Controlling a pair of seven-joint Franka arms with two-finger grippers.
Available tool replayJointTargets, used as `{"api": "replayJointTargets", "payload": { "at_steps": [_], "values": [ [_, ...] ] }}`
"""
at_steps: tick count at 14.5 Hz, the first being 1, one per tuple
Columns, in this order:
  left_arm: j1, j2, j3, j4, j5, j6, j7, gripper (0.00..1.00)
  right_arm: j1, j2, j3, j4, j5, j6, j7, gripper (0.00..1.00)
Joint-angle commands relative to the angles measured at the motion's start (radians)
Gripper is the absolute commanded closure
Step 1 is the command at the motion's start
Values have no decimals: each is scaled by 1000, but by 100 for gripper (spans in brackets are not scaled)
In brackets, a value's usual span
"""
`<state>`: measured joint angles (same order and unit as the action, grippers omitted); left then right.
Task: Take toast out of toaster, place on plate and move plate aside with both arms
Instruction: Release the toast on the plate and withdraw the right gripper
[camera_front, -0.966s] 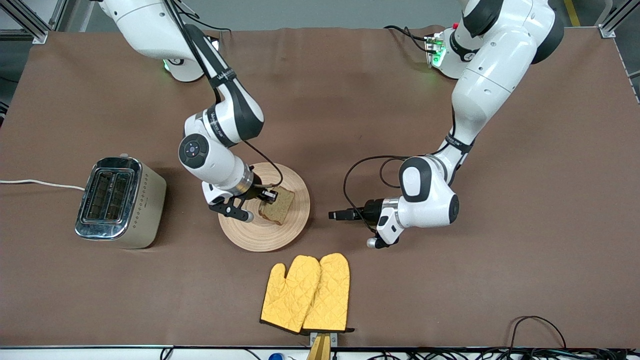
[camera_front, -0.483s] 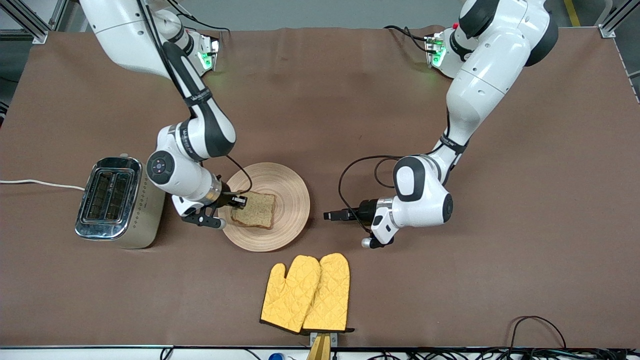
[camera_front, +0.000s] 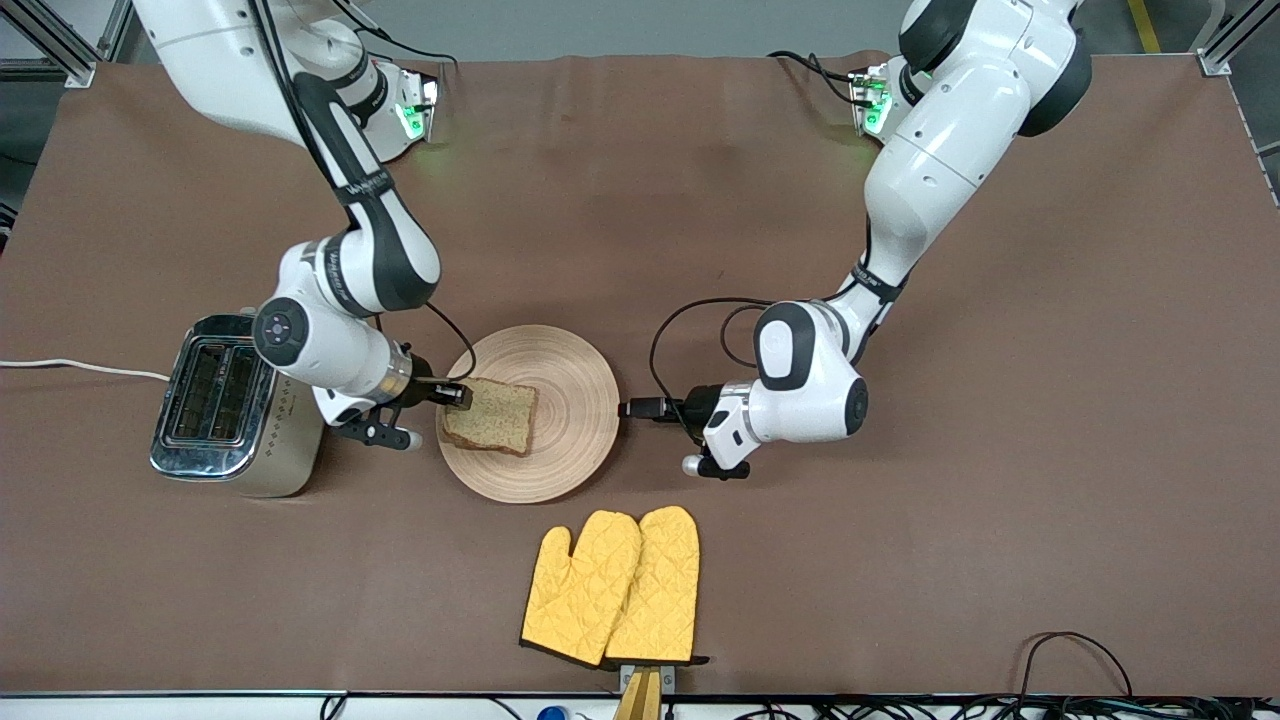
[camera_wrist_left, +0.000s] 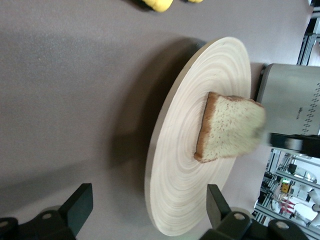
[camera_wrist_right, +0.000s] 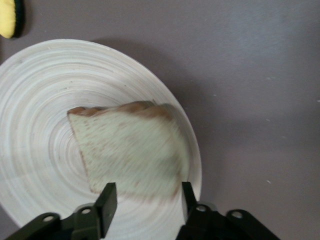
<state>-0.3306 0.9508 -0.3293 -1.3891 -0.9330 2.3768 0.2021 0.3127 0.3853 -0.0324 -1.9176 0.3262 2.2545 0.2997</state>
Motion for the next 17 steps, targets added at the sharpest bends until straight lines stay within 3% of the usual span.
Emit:
{"api": "replayJointTargets", "payload": {
  "at_steps": [1,7,10,14,17],
  "values": [
    [-22,37,-2,28,-21,48,48,0,-117,-172,9,-55,-65,-128,-100,0],
    [-79,55,0,51,-56,99,23,0,-254,-380,6,-54,-234,-297,-188,0],
    [-94,63,-2,59,-58,116,23,1,-325,-479,5,-54,-245,-326,-240,0],
    [-117,71,0,68,-58,176,25,25,-366,-565,6,-29,-300,-398,-333,0],
    [-128,72,0,70,-58,185,28,55,-362,-566,14,76,-311,-510,-333,0]
  ]
}}
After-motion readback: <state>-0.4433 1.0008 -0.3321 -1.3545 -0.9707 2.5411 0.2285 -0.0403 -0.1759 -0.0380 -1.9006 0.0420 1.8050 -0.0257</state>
